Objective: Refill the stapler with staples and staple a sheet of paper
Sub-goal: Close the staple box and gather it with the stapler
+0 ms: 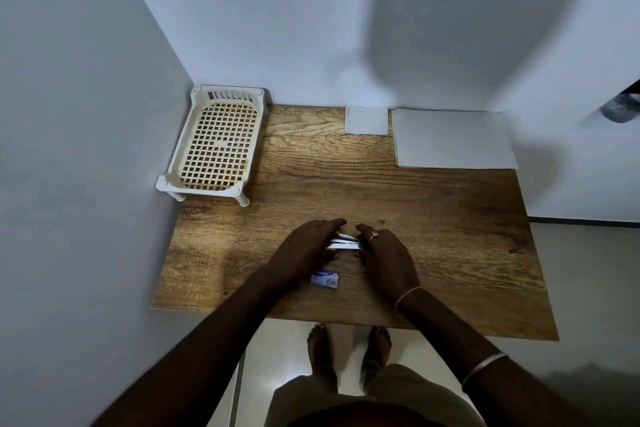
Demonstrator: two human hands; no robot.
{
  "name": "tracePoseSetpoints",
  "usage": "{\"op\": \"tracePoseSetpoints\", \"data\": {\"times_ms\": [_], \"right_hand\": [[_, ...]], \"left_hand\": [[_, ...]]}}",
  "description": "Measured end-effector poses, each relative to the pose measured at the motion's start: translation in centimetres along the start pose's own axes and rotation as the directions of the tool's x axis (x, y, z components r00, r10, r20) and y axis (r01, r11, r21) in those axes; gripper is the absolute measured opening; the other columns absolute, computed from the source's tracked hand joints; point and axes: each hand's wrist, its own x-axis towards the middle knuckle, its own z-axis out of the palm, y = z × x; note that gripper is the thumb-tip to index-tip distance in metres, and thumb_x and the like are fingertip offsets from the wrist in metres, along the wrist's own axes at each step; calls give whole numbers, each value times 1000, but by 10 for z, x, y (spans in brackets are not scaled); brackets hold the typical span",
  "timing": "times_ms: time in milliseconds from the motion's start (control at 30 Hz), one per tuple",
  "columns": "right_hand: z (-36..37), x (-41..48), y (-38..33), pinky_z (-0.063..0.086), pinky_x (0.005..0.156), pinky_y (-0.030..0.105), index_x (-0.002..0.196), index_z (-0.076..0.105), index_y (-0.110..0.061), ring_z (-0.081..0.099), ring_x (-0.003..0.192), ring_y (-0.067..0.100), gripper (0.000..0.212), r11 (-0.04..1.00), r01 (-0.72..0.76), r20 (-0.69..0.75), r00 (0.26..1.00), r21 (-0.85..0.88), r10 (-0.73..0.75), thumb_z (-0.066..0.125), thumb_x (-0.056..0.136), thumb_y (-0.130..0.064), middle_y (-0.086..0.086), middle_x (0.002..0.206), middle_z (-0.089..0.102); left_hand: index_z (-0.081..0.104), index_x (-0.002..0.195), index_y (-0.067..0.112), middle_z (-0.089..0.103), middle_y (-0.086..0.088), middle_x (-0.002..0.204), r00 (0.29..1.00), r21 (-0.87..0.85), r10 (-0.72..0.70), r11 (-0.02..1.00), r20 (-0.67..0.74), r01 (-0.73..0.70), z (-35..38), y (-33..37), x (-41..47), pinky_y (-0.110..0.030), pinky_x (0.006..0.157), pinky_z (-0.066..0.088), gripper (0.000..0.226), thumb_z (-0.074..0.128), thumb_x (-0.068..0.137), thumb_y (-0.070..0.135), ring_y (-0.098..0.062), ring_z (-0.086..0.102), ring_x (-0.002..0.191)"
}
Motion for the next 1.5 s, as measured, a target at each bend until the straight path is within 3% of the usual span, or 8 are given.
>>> {"op": "tracePoseSetpoints", "data": {"times_ms": [267,400,700,967,1133,1333,1500], "right_hand": [[4,-28,-17,52,77,33,135,59,-18,64,97,23,52,992,125,-17,992,19,-124,72,85,-14,7,108,67],[20,-46,-22,51,82,31,135,61,-18,65,102,24,49,990,136,25,990,41,-137,72,87,-20,7,114,68],[30,-52,-21,47,94,31,138,58,-18,62,115,23,48,989,141,80,986,53,-145,67,91,-25,5,125,66],[27,-51,-27,47,94,32,142,53,-18,59,116,23,50,988,149,119,981,35,-152,63,93,-25,5,128,64],[28,-49,-29,49,82,31,144,49,-25,61,107,23,54,990,138,141,980,28,-141,63,92,-26,3,119,65],[32,-41,-24,46,94,33,153,36,-26,57,118,22,58,996,92,220,971,1,-90,55,97,-30,5,132,59],[33,-37,-24,45,100,33,152,37,-24,56,122,23,59,997,80,231,970,24,-83,57,97,-26,7,136,58]], "left_hand": [[42,152,26,63,0,137,998,-49,28,998,-53,-31,-13,-4,-41,-21,94,38,75,77,86,20,-18,56,124],[46,150,21,65,-3,136,1000,-49,25,998,-19,-26,-7,-10,-65,-33,97,48,72,79,86,21,-23,59,124],[45,150,24,64,1,133,1000,-12,25,1000,-12,-25,11,-23,-78,-18,94,37,77,81,82,21,-18,58,120],[43,152,16,58,-6,140,999,-12,47,999,-12,-47,11,-13,-73,-27,99,42,76,77,84,21,-23,53,127],[41,153,16,60,-7,138,999,4,35,999,18,-35,17,-10,-67,-31,96,43,73,73,88,20,-26,54,126],[30,158,22,57,-6,139,999,-49,-13,999,45,16,18,-14,-65,-30,96,43,79,72,91,22,-23,53,124],[28,158,19,59,-8,139,999,-57,-21,998,49,24,20,-17,-62,-32,94,44,84,74,88,19,-27,56,123]]}}
